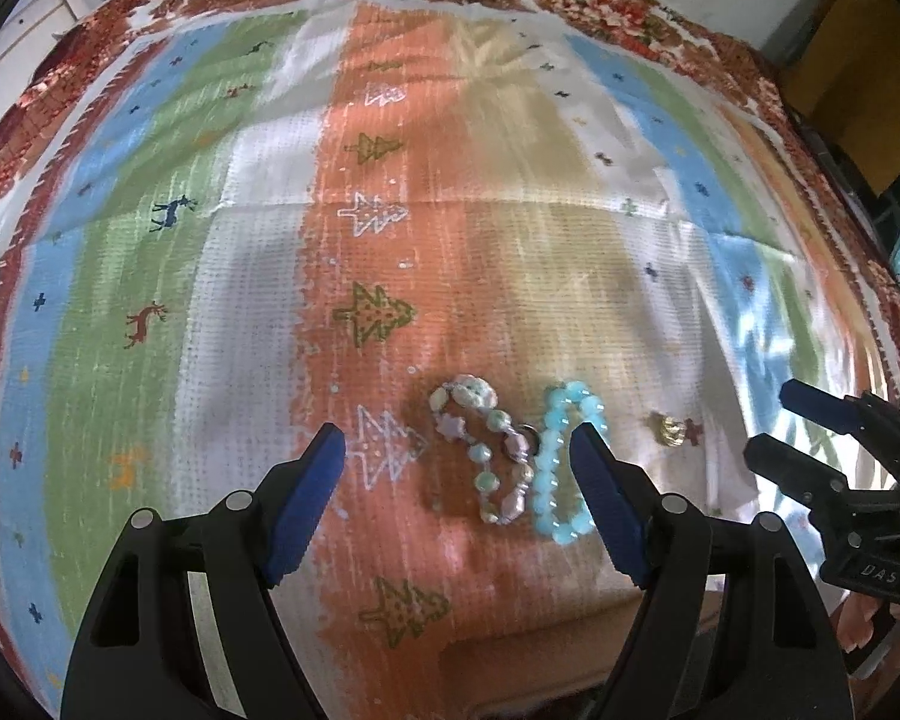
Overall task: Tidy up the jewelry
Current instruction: 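Withdraw both open tools from the tin toward the remaining bracelets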
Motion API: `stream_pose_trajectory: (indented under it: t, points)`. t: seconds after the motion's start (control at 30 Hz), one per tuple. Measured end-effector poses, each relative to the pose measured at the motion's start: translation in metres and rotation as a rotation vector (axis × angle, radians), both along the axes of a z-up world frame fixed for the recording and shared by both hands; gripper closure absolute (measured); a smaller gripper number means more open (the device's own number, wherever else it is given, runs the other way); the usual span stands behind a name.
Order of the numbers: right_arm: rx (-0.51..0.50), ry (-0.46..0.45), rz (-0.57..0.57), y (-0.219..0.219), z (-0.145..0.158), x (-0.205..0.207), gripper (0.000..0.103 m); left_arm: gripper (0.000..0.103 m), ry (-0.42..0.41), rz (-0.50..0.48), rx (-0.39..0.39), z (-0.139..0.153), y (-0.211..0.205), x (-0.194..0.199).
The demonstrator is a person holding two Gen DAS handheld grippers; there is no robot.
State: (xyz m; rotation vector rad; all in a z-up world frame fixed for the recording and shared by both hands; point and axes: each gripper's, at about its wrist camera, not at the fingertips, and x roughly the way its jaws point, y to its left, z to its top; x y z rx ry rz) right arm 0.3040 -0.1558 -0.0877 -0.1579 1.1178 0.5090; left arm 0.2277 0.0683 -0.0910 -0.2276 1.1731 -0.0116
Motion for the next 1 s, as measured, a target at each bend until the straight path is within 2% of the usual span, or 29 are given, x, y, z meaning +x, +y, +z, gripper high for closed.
stream_pose_trajectory:
  t: [0.2,0.43,0.63,0.83,1.0]
  points:
    - [0.026,0.022,-0.061,-0.009,-0.007,0.017,0.035,0.026,0.047,0.0,-0.005,-0.015,0.005,0.01]
    - [-0.038,0.05,-0.031,0.0,-0.024,0.023,0.035,0.028,0.096,-0.002,0.037,-0.03,0.005,0.014]
    - [-0.056,0.058,-0.018,0.005,-0.032,0.025,0.035,0.028,0.105,0.003,0.012,-0.033,0.008,0.015]
    - [-0.076,0.072,0.0,0.012,-0.041,0.028,0.035,0.028,0.11,-0.011,0.035,-0.037,0.003,0.016]
    - [-0.021,0.099,0.009,0.018,-0.042,0.031,0.035,0.028,0.119,-0.001,0.045,-0.04,0.004,0.016]
